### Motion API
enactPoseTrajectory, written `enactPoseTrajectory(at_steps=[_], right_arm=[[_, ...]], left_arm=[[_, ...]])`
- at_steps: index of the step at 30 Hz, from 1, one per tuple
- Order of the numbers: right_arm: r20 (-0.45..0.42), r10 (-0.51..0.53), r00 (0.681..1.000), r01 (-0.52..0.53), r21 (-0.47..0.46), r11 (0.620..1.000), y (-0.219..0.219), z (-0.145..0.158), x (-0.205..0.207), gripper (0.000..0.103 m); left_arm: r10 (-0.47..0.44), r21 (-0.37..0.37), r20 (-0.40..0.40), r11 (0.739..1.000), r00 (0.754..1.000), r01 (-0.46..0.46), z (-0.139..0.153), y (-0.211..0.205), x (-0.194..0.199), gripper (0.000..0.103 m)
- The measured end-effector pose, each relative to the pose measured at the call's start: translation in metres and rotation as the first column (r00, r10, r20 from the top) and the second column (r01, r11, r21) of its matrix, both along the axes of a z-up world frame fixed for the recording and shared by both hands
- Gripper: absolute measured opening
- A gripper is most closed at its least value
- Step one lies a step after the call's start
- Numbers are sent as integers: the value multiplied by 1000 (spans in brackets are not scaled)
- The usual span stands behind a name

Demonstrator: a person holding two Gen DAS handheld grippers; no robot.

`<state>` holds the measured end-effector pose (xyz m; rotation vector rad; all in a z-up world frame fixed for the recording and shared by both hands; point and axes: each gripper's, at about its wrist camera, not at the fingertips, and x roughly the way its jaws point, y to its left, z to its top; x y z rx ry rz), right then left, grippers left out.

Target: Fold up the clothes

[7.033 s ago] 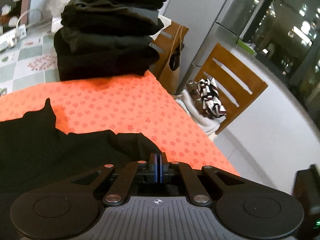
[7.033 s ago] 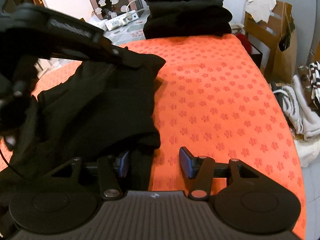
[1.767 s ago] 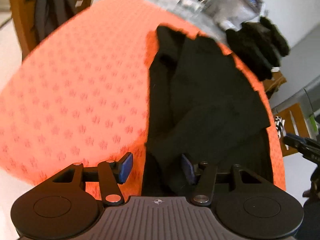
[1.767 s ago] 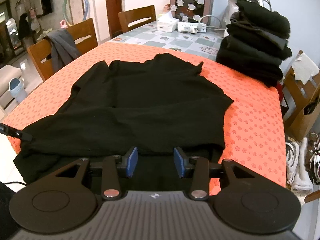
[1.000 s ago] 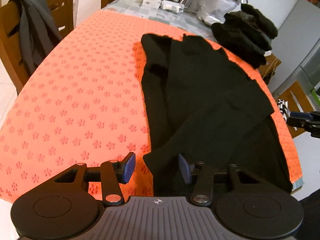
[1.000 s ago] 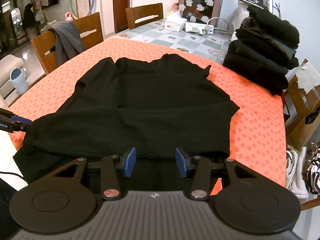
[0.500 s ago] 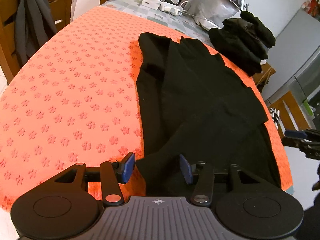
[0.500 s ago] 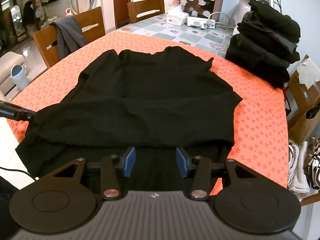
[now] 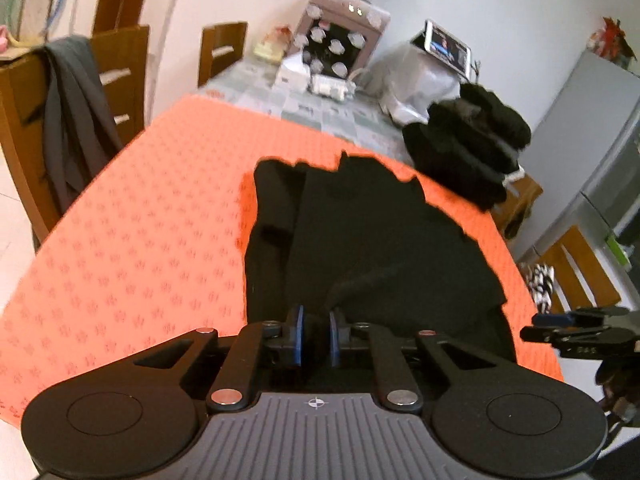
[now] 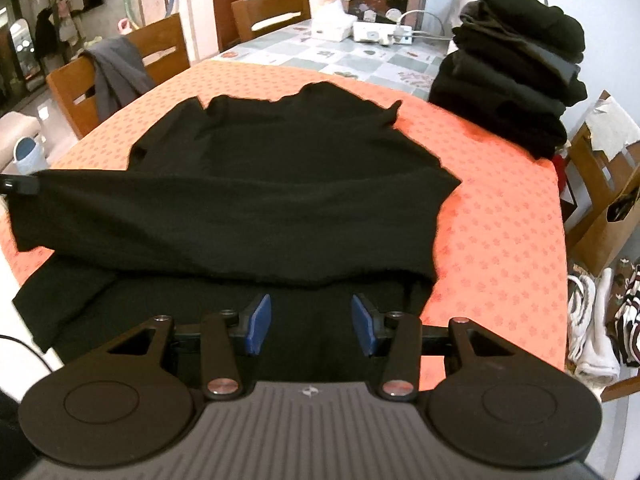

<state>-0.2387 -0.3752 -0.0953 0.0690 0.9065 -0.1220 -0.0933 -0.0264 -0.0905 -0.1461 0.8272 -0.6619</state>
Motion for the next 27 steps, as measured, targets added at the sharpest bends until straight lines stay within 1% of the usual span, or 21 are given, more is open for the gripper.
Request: enactPoseTrajectory(at_steps=[4,6,7,11,14,17,18,19,20,24,27], right_arm=[[8,-4,1000,4,5,1000,-36,-11,16,51],[-16,-7,1000,7,-38,999,-53,-28,24,51],[-27,-10,1000,8,-52,999,-61,-36,27,51],[-51,-4,999,0,-76,997,-89,-64,30,50],[-19,20,1000,-20,-34,999,-102,-74,30,47],[46,32,998,-33,18,999,-108,-75,32,45],[70,30,997,-33,43,999,-111,-75,33,39],[89,29,996,-34,59,998,-113,-74,34,15],[99,23,995,-28,56,998,-115,-73,34,11],[127,-13,992,7,45,999,-127,-57,20,10],[87,24,996,-27,33,999,-131,-60,15,11]], left_arm=[[77,-39,6,996,997,-77,20,-8,1,15],[113,-55,4,992,994,-112,27,-12,2,15],[132,-55,6,990,991,-131,31,-15,2,15],[158,-26,3,987,987,-158,35,-25,-3,15],[176,-4,2,984,984,-176,38,-33,-7,15],[194,19,0,981,981,-194,41,-41,-11,15],[200,26,0,979,980,-200,42,-43,-12,15],[206,34,0,978,979,-206,43,-46,-14,15],[212,41,-1,976,977,-212,44,-48,-15,15],[225,65,-6,972,974,-224,45,-55,-24,15],[214,81,-18,974,977,-212,42,-57,-35,15]])
